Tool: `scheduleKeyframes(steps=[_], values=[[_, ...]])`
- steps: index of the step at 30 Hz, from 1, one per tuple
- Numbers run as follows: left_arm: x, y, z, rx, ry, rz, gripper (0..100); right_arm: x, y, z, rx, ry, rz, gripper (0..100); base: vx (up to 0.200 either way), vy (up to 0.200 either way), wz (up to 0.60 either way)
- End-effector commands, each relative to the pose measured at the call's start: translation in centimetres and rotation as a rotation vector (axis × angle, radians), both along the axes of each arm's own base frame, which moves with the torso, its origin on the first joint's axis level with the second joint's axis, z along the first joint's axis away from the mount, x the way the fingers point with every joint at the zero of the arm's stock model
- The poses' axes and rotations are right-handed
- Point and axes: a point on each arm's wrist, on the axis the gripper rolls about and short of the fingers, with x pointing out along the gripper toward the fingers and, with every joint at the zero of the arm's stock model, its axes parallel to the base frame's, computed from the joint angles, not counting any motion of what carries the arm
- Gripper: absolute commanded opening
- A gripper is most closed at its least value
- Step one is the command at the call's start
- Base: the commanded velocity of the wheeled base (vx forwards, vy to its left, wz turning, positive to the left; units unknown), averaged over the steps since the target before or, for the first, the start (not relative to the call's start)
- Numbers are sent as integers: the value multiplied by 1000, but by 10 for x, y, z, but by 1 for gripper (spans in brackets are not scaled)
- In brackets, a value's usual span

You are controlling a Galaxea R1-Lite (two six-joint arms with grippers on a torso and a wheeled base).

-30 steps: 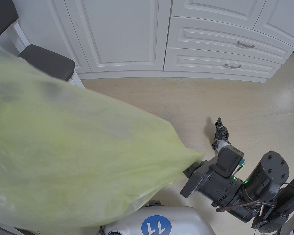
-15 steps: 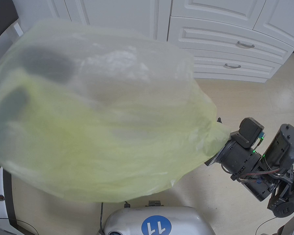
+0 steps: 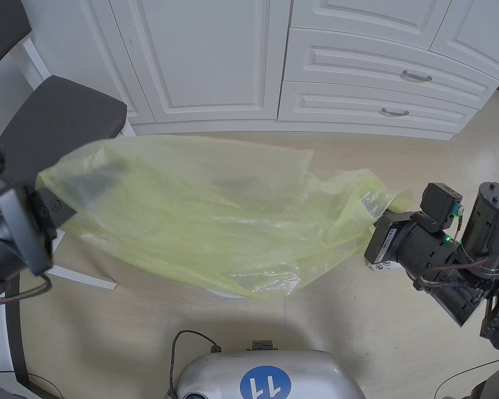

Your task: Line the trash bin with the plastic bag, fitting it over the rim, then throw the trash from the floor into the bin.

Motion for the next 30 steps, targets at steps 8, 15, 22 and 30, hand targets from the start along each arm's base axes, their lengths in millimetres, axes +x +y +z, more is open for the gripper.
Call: scheduleKeyframes(steps=[8, 15, 22, 30], values=[[59, -11, -49, 383, 180, 209, 0, -9, -15, -27, -286, 22, -112, 0, 0, 0, 0], [60, -12, -69, 493, 194, 213, 0, -10, -13, -70, -497, 119, -78, 0, 0, 0, 0], [50, -8, -76, 522, 168, 112, 0, -8, -21, -85, -577, 168, -99, 0, 0, 0, 0], [45, -3, -77, 546, 133, 82, 0, -7, -42, -86, -678, 167, -150, 0, 0, 0, 0]])
